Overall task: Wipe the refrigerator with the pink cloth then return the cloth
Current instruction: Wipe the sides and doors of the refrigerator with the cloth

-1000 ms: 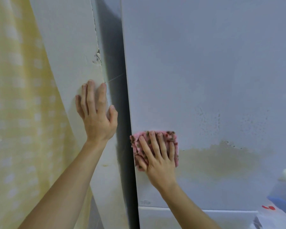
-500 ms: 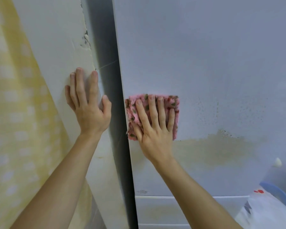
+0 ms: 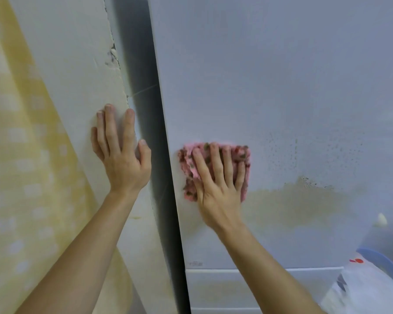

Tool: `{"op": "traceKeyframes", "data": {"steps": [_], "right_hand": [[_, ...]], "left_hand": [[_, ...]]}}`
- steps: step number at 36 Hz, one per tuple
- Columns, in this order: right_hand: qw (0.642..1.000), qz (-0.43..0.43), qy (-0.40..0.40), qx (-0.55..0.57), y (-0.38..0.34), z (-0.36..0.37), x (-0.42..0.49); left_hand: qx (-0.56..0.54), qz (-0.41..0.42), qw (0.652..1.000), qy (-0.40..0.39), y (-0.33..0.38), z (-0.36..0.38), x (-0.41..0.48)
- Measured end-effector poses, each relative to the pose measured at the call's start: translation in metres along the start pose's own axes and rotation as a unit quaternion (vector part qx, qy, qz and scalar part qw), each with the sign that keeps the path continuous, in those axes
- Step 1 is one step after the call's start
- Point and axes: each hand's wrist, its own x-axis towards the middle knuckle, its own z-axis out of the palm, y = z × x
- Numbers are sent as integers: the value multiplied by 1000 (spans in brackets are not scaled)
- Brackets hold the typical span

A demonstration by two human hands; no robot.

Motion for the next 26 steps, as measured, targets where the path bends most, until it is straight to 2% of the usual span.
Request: {"op": "traceKeyframes", "data": {"steps": [4, 9, 18, 22, 26], "right_hand": [[997, 56, 52, 18, -12, -12, 47], [997, 58, 45, 18, -25, -1, 26], [991, -88, -91, -35, -9, 35, -116], [987, -97, -119, -44, -1, 33, -110], [991, -104, -81, 0, 4, 17, -72]], "left_hand": [[3, -1, 1000, -4, 1, -1, -1], [9, -1, 1000, 4, 2, 0, 0], [-3, 1, 1000, -10, -5, -3, -4], [-7, 0, 1000, -13, -2, -2, 0], [-12, -5, 1000, -10, 3, -3, 1]]}}
